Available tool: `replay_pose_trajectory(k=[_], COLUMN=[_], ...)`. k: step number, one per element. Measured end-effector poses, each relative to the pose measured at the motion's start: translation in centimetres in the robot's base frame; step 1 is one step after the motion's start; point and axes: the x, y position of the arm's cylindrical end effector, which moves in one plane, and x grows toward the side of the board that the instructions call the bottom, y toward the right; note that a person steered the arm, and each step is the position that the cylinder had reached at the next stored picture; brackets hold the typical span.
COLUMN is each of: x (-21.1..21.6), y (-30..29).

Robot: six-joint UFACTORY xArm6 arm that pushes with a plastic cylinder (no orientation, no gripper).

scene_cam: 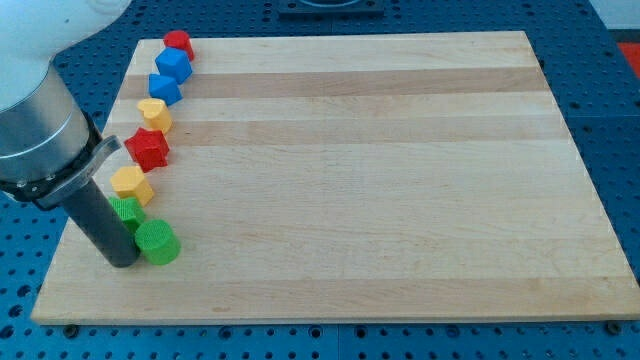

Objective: Point your arm at the green star

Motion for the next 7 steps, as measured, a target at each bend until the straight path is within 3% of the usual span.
replay_pose_trajectory(k=[3,5,6,7], x=[-2.5,-7.1,-7.2,-2.6], y=[10.5,18.1,19.7,17.3])
